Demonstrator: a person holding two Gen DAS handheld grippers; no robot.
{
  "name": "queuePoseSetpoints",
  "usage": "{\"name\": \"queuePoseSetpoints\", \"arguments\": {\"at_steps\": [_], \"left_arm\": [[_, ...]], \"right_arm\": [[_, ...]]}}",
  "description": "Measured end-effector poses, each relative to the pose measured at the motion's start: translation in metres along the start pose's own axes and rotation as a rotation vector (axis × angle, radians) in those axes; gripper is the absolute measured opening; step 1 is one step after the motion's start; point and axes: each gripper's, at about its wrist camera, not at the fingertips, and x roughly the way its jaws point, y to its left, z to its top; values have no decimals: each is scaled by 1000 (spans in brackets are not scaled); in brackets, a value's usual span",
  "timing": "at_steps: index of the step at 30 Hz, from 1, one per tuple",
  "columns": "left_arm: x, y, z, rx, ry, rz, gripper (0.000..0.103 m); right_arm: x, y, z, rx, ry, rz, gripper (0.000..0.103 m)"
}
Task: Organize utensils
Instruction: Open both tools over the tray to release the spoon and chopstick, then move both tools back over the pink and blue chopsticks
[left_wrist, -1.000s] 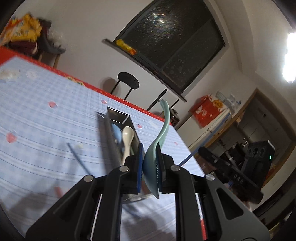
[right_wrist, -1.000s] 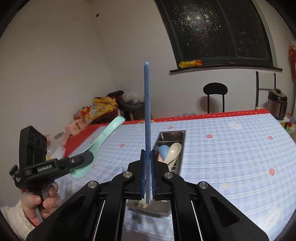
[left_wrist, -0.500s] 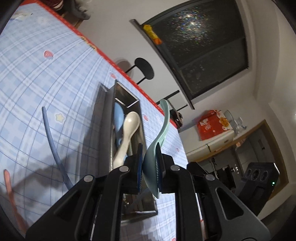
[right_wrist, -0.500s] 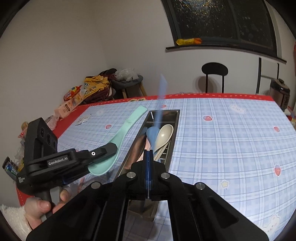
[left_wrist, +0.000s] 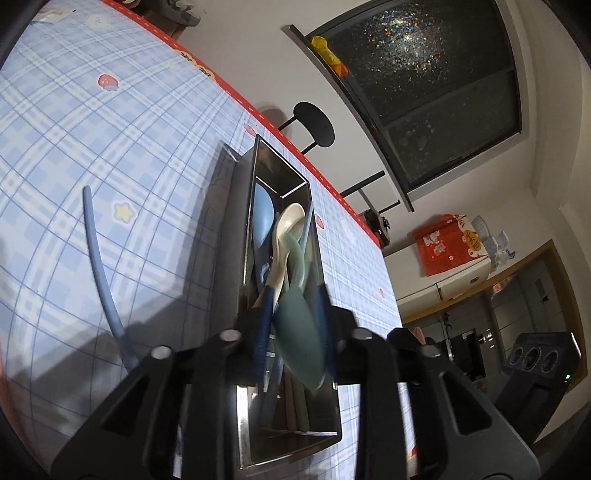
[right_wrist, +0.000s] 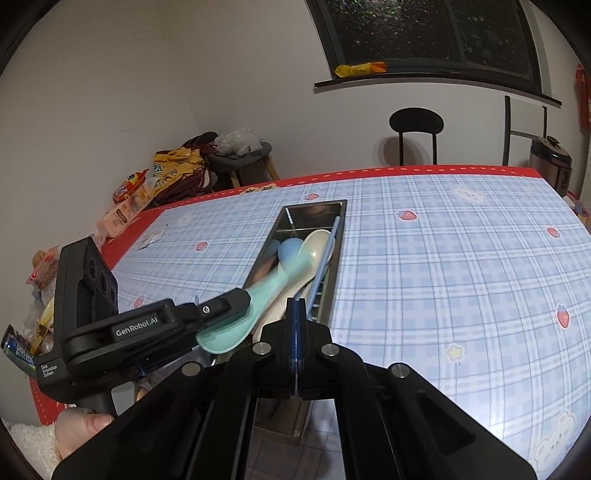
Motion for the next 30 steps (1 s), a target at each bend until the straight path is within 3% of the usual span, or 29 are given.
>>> {"name": "queuePoseSetpoints", "arguments": {"at_steps": [2,5,7,8,12,17,19,23,27,29,30], "left_arm": [[-4,-4,0,26,-5,-5,28],[-19,-10,3,68,-25,-3,39],[-31,-13,5,94,-39,-8,49],[-39,-15,6,116,-48,-4,51],[-77,-22,9,232,-92,52,69],[-122,-24,5,396,-107,153,80],[-134,-20,1,441,-100,205,87],[-154,-7,-12,507,-65,299,88],[-164,3,-33,562,4,335,87],[-166,7,-44,586,26,358,81],[-165,10,-49,590,47,368,72]], "right_arm": [[-4,-1,-2,2,-1,-13,1],[-9,-1,-7,12,-3,-30,9],[-15,1,-12,16,-15,-38,30],[-19,3,-15,14,-22,-40,33],[-31,14,-26,-4,-44,-26,42],[-44,40,-52,-72,-67,-25,53],[-43,51,-62,-109,-61,-27,54],[-30,67,-78,-169,-4,-25,54],[-10,79,-89,-217,96,0,34],[-2,83,-93,-237,136,-4,28],[2,86,-95,-243,157,-4,25]]}}
